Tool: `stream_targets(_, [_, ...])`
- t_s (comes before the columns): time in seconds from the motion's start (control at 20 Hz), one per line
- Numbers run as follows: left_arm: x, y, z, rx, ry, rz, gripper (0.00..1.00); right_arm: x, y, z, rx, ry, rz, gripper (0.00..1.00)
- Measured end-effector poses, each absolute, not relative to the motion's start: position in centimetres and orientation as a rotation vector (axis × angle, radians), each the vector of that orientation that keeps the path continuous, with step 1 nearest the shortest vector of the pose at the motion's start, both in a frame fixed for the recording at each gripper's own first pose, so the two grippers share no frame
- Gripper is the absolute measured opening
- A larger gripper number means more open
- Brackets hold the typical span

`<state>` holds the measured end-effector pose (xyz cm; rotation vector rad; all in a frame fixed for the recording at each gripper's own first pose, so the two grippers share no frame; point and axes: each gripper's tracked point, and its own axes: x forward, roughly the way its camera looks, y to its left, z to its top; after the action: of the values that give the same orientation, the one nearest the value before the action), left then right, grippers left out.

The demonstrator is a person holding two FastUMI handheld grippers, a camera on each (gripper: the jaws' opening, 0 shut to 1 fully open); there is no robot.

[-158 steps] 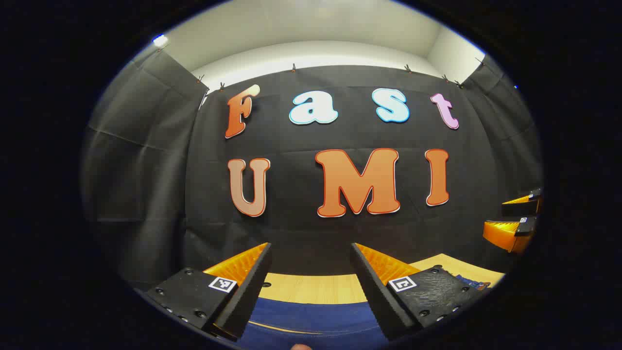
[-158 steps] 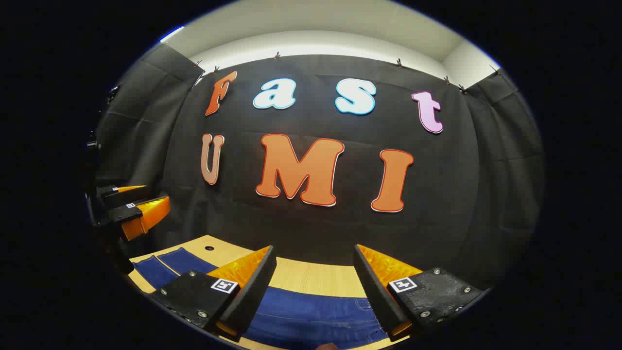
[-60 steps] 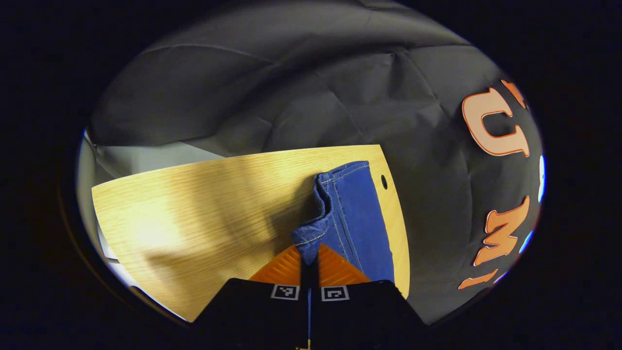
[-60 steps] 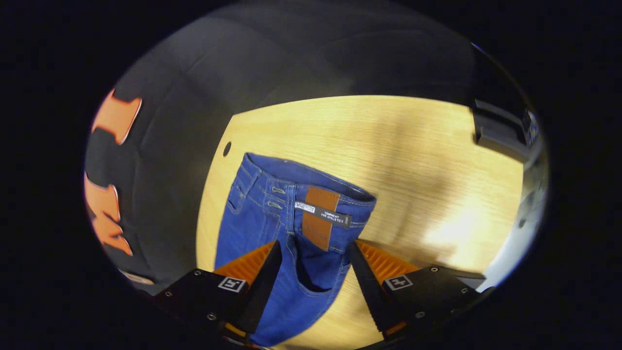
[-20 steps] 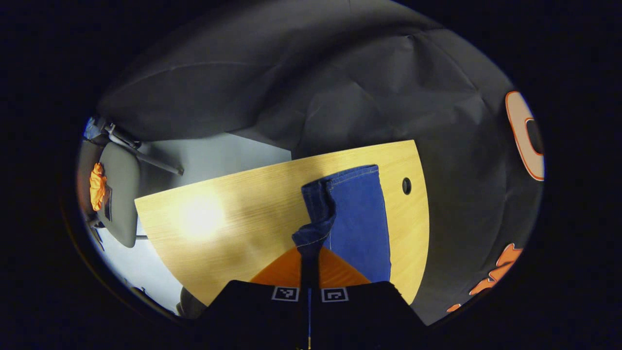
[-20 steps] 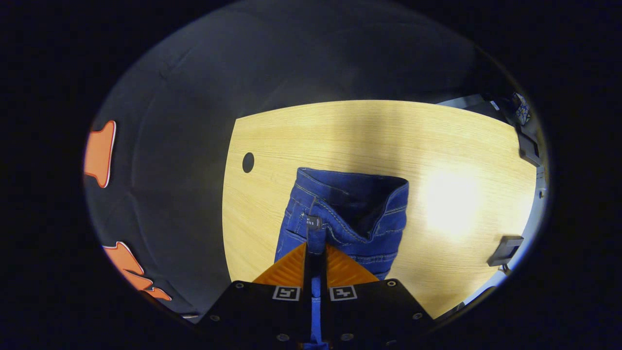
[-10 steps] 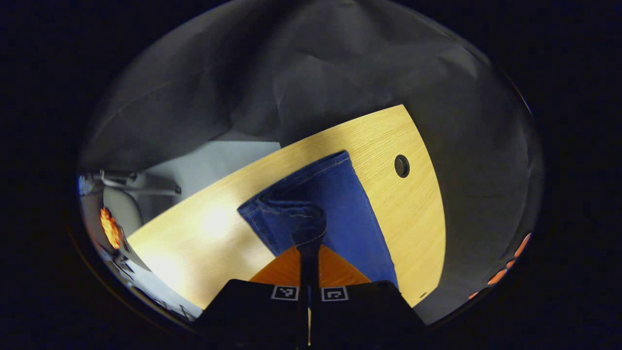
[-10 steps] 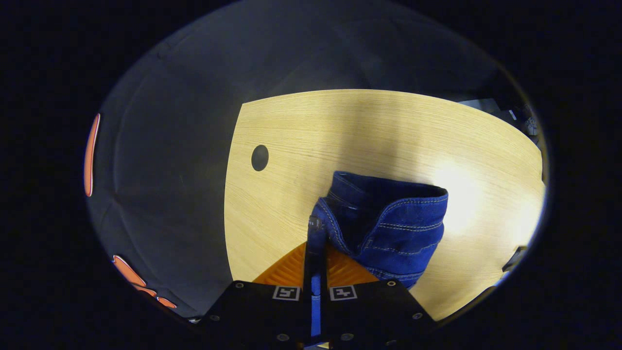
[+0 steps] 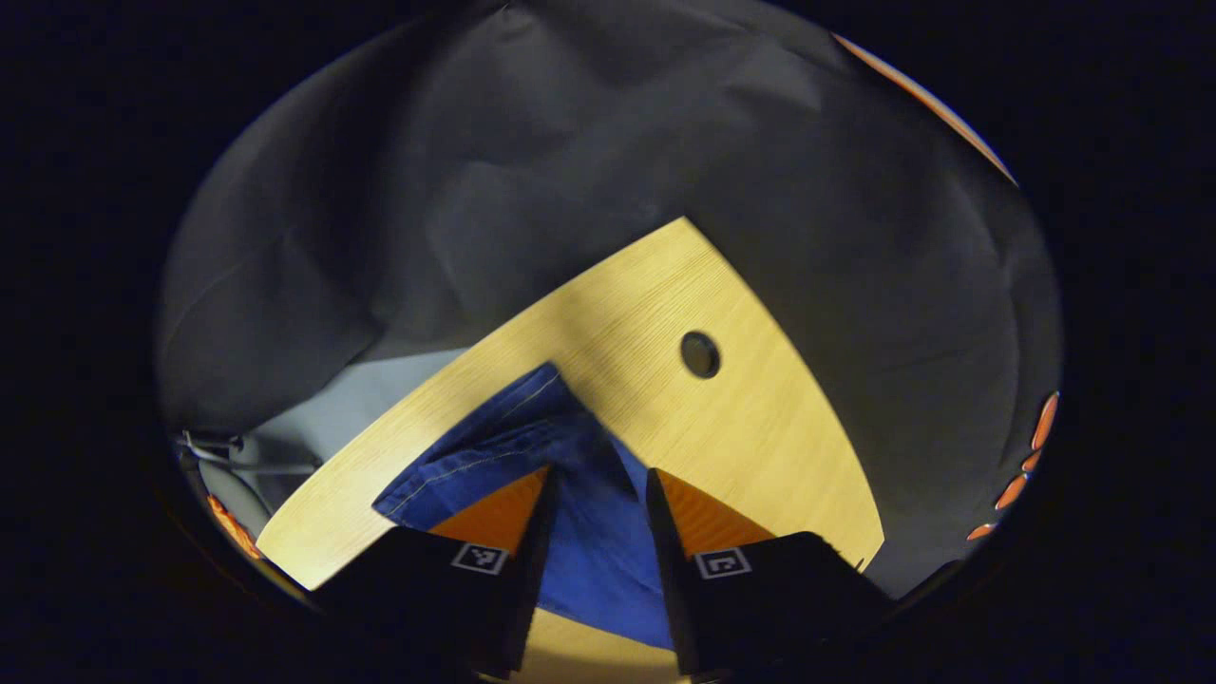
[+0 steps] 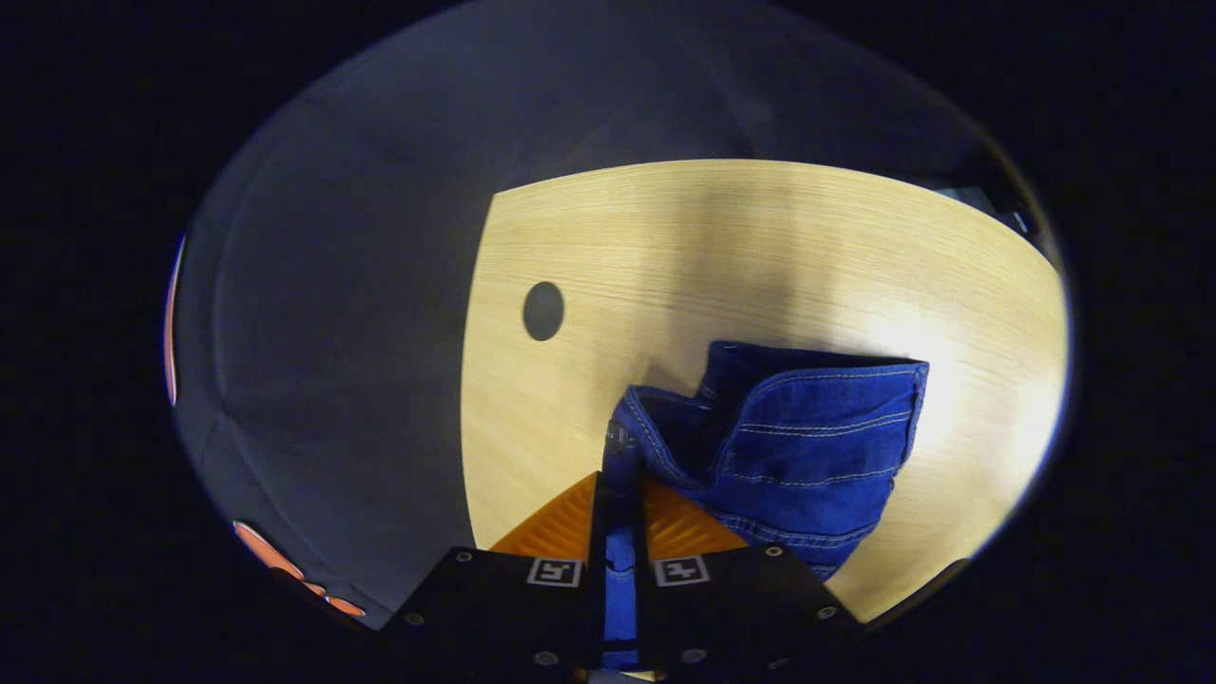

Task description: Grasp the waist and the cuffs of the jeans and fold them to make the two legs overlap; first hold the waist and fold one-third of the jeans toward the cuffs, then hold the cuffs and fold the remaining one-third in the same direction to finish folding.

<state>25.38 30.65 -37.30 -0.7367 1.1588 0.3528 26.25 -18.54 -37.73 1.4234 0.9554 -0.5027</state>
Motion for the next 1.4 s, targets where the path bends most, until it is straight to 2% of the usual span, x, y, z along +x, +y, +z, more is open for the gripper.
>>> stream_targets(0.05, [25.9, 30.6, -36.3, -0.706, 1.12, 0.336, 0.53, 26.6, -18.6, -36.7, 1.414, 0.913, -0.473, 0.12])
stream_targets(0.1, [26.4, 30.5, -35.4, -0.673, 1.098, 0.317, 0.59, 26.6, -19.0, -35.7, 1.394, 0.893, -0.46, 0.22])
stream_targets(0.15, [27.0, 30.1, -33.7, -0.641, 1.064, 0.272, 0.59, 26.4, -19.5, -34.8, 1.354, 0.865, -0.453, 0.57])
stream_targets(0.2, [27.8, 29.7, -33.1, -0.589, 1.043, 0.242, 0.73, 25.6, -19.9, -34.6, 1.303, 0.857, -0.445, 0.53])
stream_targets(0.25, [27.7, 29.3, -30.3, -0.529, 1.006, 0.208, 0.86, 24.9, -20.3, -34.3, 1.253, 0.858, -0.443, 0.77])
stream_targets(0.3, [28.2, 28.8, -29.4, -0.468, 0.983, 0.182, 1.0, 24.0, -20.3, -34.3, 1.205, 0.869, -0.443, 0.6])
stream_targets(0.35, [28.0, 28.0, -28.5, -0.414, 0.949, 0.156, 0.96, 23.0, -20.6, -34.2, 1.152, 0.884, -0.448, 0.82])
stream_targets(0.45, [27.6, 26.3, -26.7, -0.358, 0.894, 0.102, 0.96, 21.0, -21.2, -34.3, 1.062, 0.919, -0.465, 0.91])
stream_targets(0.55, [27.3, 25.2, -25.1, -0.331, 0.845, 0.064, 0.96, 19.2, -21.4, -35.3, 1.02, 0.942, -0.483, 0.96])
stream_targets(0.85, [25.4, 21.5, -18.6, -0.217, 0.734, -0.03, 0.97, 14.4, -21.4, -38.7, 1.007, 1.045, -0.537, 0.98])
stream_targets(1.15, [23.6, 18.8, -12.0, -0.074, 0.538, -0.018, 0.98, 13.3, -22.4, -41.9, 1.042, 1.086, -0.594, 0.98])
stream_targets(1.4, [21.4, 15.2, -9.4, -0.027, 0.479, -0.05, 0.98, 14.1, -22.7, -43.8, 1.022, 1.077, -0.616, 0.98])
